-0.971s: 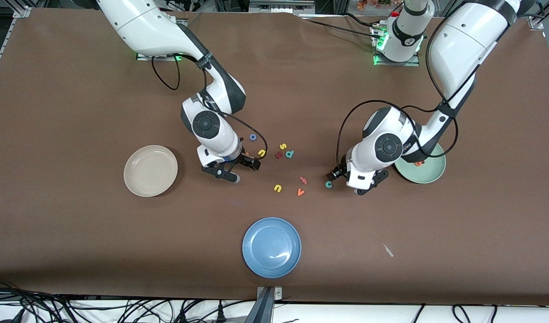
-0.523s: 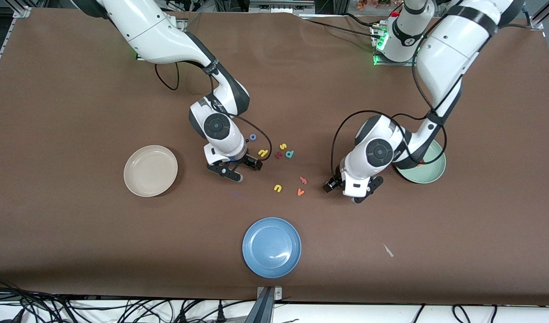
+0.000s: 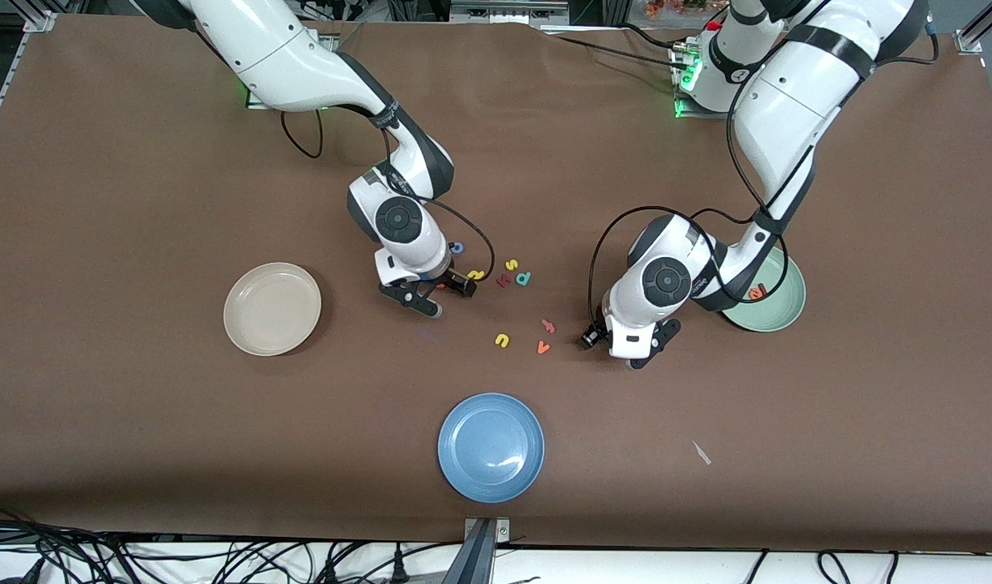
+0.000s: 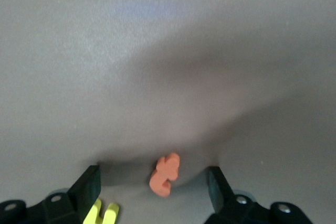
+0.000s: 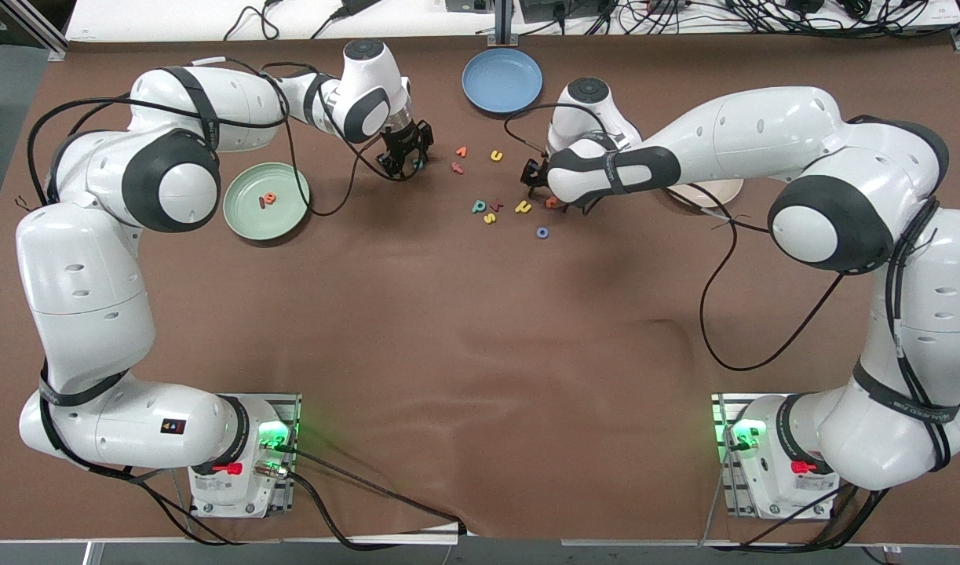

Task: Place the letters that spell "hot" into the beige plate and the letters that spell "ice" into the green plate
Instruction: 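Grasp cyan c with the left gripper while the right gripper grasps orange letter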

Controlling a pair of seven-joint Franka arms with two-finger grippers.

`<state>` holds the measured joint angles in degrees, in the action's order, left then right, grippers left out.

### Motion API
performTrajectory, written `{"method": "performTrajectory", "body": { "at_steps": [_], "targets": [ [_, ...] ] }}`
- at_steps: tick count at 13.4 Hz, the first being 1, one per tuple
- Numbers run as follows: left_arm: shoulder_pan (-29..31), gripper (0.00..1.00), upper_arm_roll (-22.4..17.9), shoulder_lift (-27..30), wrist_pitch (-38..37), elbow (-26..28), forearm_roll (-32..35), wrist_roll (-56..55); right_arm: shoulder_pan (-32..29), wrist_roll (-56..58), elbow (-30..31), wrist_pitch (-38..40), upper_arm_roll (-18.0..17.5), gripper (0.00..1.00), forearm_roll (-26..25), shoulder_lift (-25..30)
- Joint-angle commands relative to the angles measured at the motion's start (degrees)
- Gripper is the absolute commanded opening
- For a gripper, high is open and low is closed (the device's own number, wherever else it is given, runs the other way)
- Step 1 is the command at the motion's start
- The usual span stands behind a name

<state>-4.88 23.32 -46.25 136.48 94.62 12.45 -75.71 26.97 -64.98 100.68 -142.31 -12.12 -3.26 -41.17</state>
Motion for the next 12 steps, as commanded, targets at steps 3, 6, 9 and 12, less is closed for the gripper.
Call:
{"method": "performTrajectory", "body": {
  "at_steps": [3,6,9,12],
  "targets": [
    [-1.1,0.51,-0.5,-1.1,-0.1,-1.5,1.2,-1.7,-1.6,-1.1,3.2,-1.2,-1.2,0.7,-1.4,2.5],
    [-1.3,0.51,-0.5,-1.5,-0.1,-1.5,1.3,-1.8,-3.3,0.2,2.8,-1.0,-1.1,0.76,-2.2,2.7],
    [-1.3,0.51,-0.5,-1.7,-0.1,-1.5,1.5,-1.7,-3.9,-0.1,2.6,-1.5,-1.1,0.74,-3.6,2.3],
    [-1.6,0.48,-0.6,-2.1,-0.1,-1.5,1.5,-1.8,-3.2,-1.3,2.8,-3.2,-1.2,0.73,-3.6,1.8]
  ]
}}
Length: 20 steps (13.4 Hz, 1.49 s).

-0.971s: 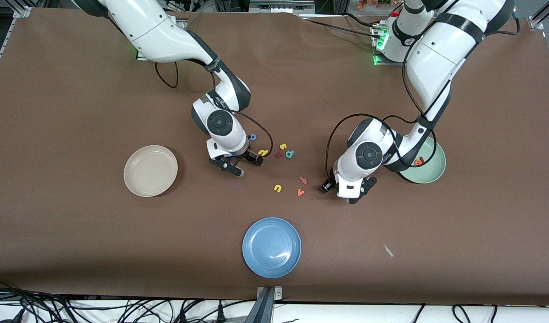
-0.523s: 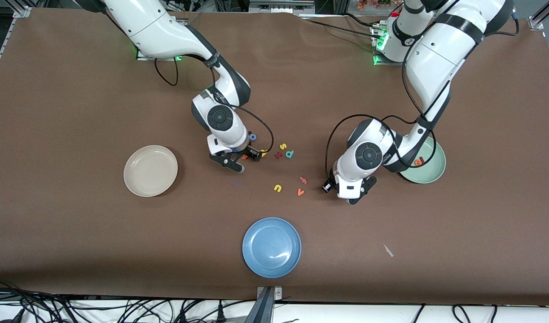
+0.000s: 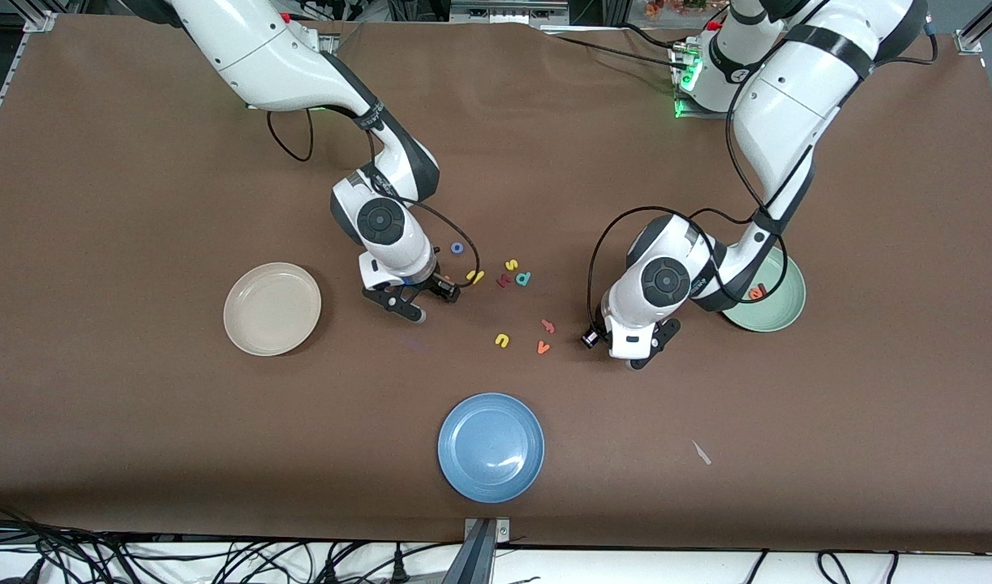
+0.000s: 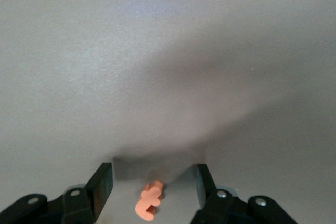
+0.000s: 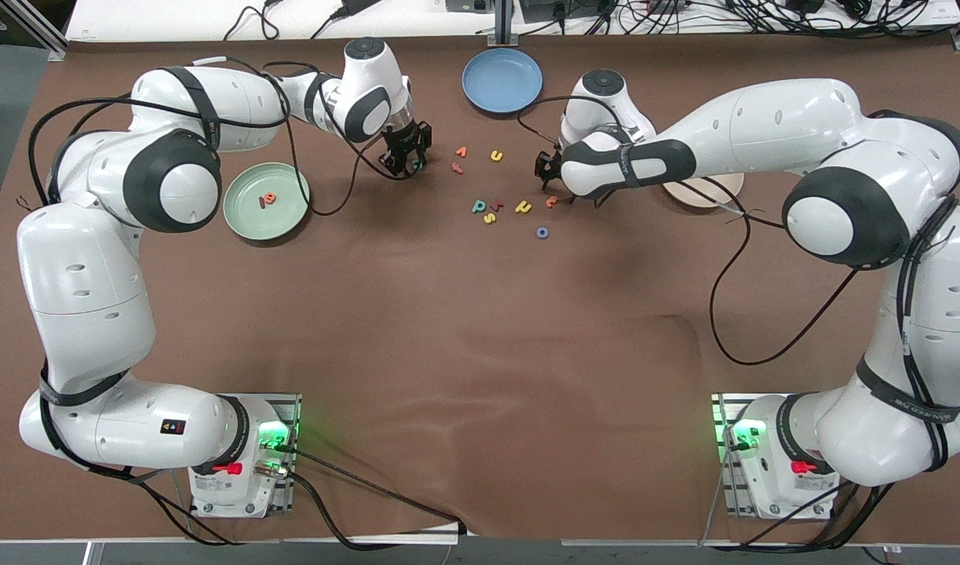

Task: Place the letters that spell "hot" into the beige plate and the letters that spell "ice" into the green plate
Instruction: 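Grasp cyan c with the left gripper while the right gripper grasps orange letter, then place letters on green and beige plates with the left and right grippers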

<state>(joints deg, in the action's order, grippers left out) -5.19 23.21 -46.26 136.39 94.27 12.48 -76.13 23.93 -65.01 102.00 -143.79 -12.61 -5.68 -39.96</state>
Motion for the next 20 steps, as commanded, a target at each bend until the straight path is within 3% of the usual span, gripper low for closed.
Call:
{"method": "performTrajectory", "body": {
  "at_steps": [1,4,6,8,12,14,18,20],
  "targets": [
    [-1.3,0.46,-0.4,-2.2,0.0,-1.2,1.4,-1.4,-0.1,-1.3,1.4,-1.8,-0.7,0.73,-1.2,0.6],
    [-1.3,0.29,-0.4,-2.3,0.0,-1.3,1.5,-1.4,-0.1,-1.3,1.5,-1.9,-0.7,0.73,-1.2,0.5],
    [-1.3,0.2,-0.5,-2.3,0.0,-1.3,1.7,-1.3,0.0,-1.3,1.5,-2.9,-0.7,0.64,-1.3,0.1],
    [-1.1,0.11,-0.5,-2.0,0.0,-1.3,1.8,-1.0,0.5,-2.5,1.9,-4.4,-0.8,0.6,-1.4,-0.5],
    [1.5,0.09,-0.1,0.6,-1.3,-1.3,2.0,1.1,0.5,-2.7,2.0,-4.4,-1.2,0.54,-1.4,-0.5],
    [3.3,0.09,0.3,3.9,-8.6,-1.3,1.2,6.3,0.5,-2.9,2.0,-4.4,-1.5,0.46,-1.4,-0.5],
    [9.9,0.11,0.3,9.3,-24.6,-0.7,-2.7,26.9,0.5,-2.9,2.3,-4.4,-2.0,0.21,-1.4,-0.4],
    [13.8,0.11,0.3,11.5,-31.5,0.2,-2.7,36.3,0.2,-2.9,2.3,-4.1,-2.1,0.01,-1.4,-0.1]
  ]
}}
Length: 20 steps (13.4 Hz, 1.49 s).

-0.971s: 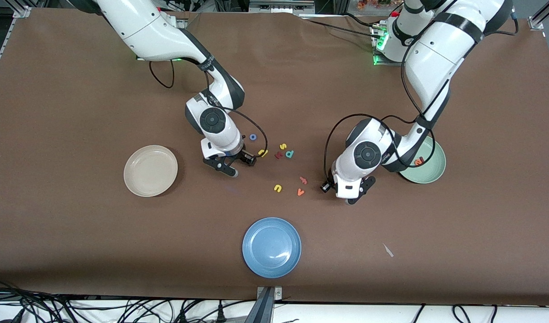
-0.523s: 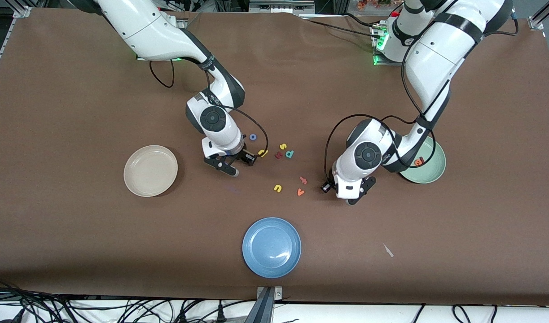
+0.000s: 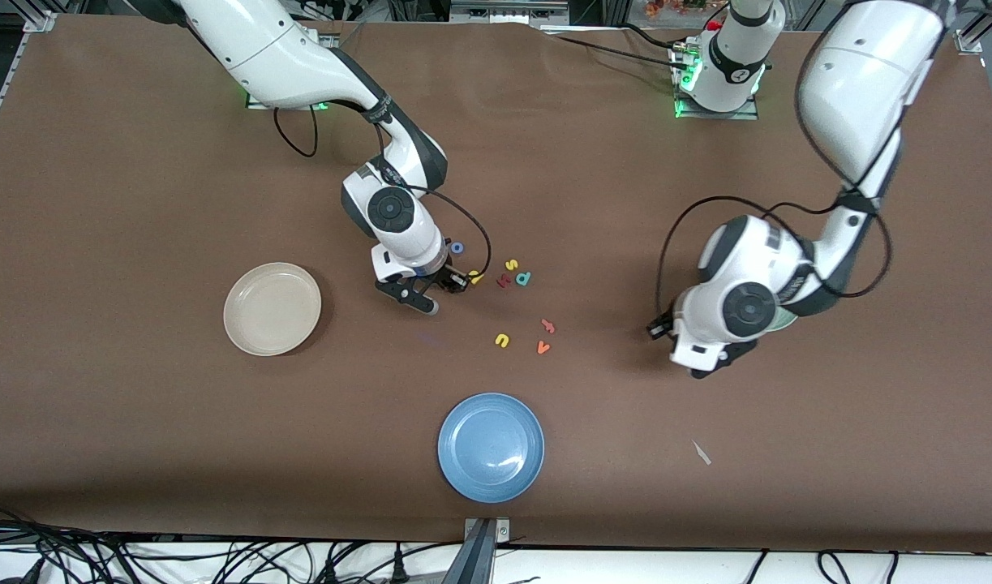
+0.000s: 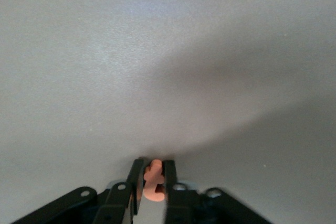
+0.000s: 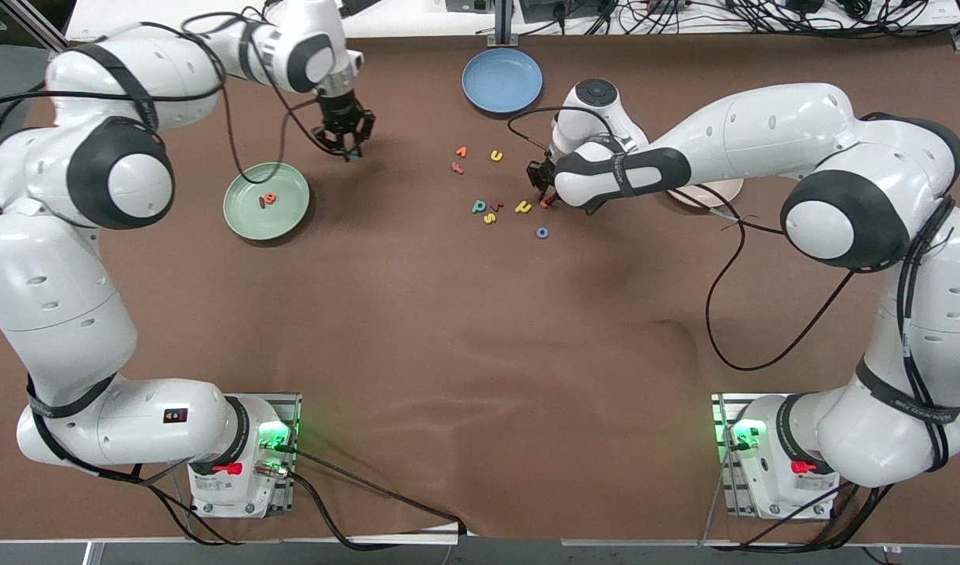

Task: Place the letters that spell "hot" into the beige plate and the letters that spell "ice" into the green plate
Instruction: 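Place letters on green and beige plates with the left and right grippers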

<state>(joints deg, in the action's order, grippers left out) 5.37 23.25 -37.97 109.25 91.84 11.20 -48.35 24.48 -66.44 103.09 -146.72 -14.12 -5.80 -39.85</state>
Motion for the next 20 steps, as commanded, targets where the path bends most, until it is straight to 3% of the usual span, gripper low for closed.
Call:
{"method": "performTrajectory", "body": {
  "at_steps": [1,3,5,8,11,12,13,14,15,16,18,20],
  "targets": [
    [5.1,0.11,0.2,3.7,-7.0,3.9,-1.3,12.5,-0.6,-1.3,1.3,-0.9,-0.6,0.0,-1.2,-0.1],
    [8.2,0.11,0.1,4.6,-8.0,7.5,-0.7,17.7,-1.8,-0.4,1.2,1.2,-0.6,0.0,-1.2,2.0],
    [10.5,0.1,0.1,4.7,-7.3,11.2,0.5,20.0,-5.1,2.7,1.2,9.7,-1.4,0.0,-1.4,6.4],
    [14.8,0.11,0.1,4.8,-5.1,14.8,1.5,24.7,-13.6,12.1,1.1,21.3,-5.5,0.0,-1.3,12.3],
    [17.1,0.12,0.1,5.6,-0.8,18.1,1.6,27.6,-19.7,25.2,1.1,28.4,-5.8,0.0,-0.7,17.3],
    [17.1,0.2,0.1,5.6,-0.8,18.0,1.6,27.9,-22.1,29.4,1.1,30.0,-5.7,0.0,-0.7,18.3],
    [17.1,0.46,0.1,5.6,-0.9,17.7,1.5,29.1,-24.6,34.1,1.1,30.8,-5.7,0.0,-0.7,19.0],
    [17.1,0.79,0.1,5.7,-1.1,17.3,1.6,29.9,-26.7,38.8,1.2,30.9,-5.4,0.0,-0.7,19.4],
    [17.1,0.93,0.1,6.3,-1.3,16.6,1.5,30.2,-28.2,42.8,1.2,30.8,-4.2,0.0,-0.8,19.3],
    [17.1,0.99,0.2,7.2,-1.8,15.7,1.5,30.5,-29.2,46.2,1.2,30.2,-2.2,0.0,-1.1,19.2],
    [17.0,1.0,0.2,9.7,-4.6,13.1,0.8,30.9,-31.3,54.4,1.2,28.2,1.5,0.0,-1.2,18.8],
    [16.3,1.0,0.7,11.1,-10.8,5.4,0.7,31.1,-32.7,56.9,1.2,28.2,2.1,0.0,-0.6,18.8]
  ]
}}
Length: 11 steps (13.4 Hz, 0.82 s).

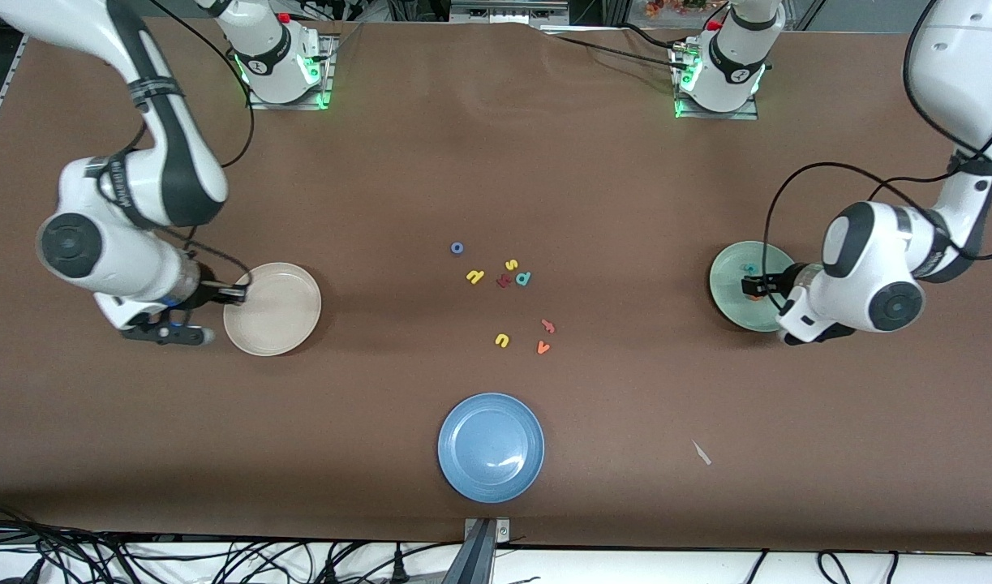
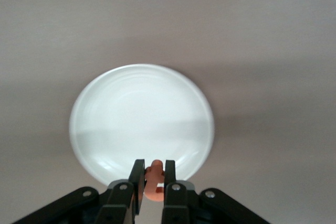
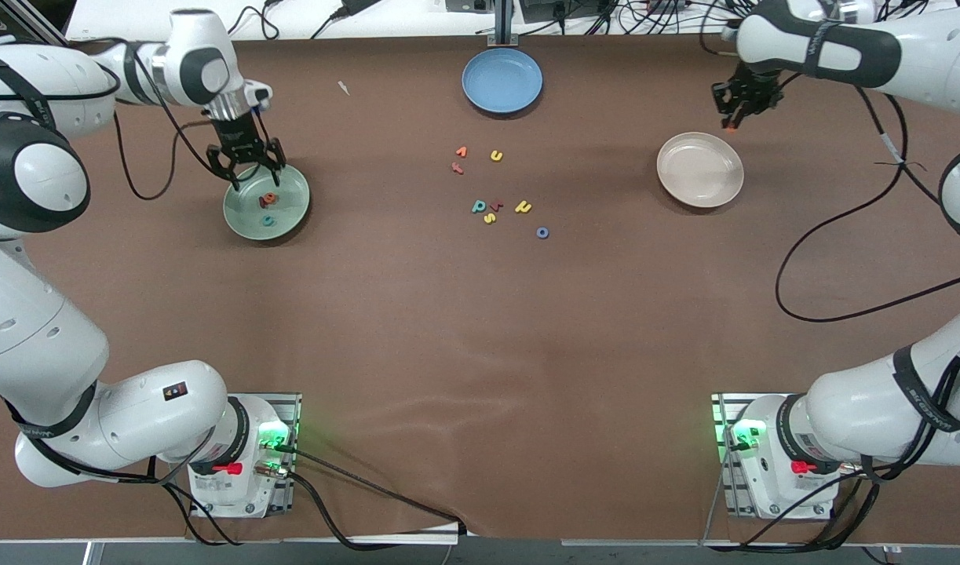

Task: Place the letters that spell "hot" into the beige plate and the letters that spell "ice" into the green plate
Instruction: 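Place letters on green and beige plates with the left and right grippers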

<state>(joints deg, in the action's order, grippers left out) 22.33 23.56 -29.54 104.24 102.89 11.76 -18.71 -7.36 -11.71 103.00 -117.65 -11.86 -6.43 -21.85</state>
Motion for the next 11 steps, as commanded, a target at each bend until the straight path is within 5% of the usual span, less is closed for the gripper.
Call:
{"method": "performTrajectory", "body": {
  "at_steps": [1,7,11],
  "targets": [
    [-0.5,1.0,2.2,2.6,-9.4,-9.9,0.2,1.5,-0.9,1.8,1.4,-0.6,-0.2,0.06,0.2,0.8],
    [-0.6,1.0,6.1,2.7,-17.9,-24.1,0.1,1.4,-1.0,1.9,1.2,-1.2,-0.2,0.12,2.6,0.5],
    [-0.4,1.0,7.0,2.7,-20.8,-30.1,0.5,1.6,-0.9,1.4,1.1,-1.6,-0.4,0.32,2.7,0.4]
  ]
}}
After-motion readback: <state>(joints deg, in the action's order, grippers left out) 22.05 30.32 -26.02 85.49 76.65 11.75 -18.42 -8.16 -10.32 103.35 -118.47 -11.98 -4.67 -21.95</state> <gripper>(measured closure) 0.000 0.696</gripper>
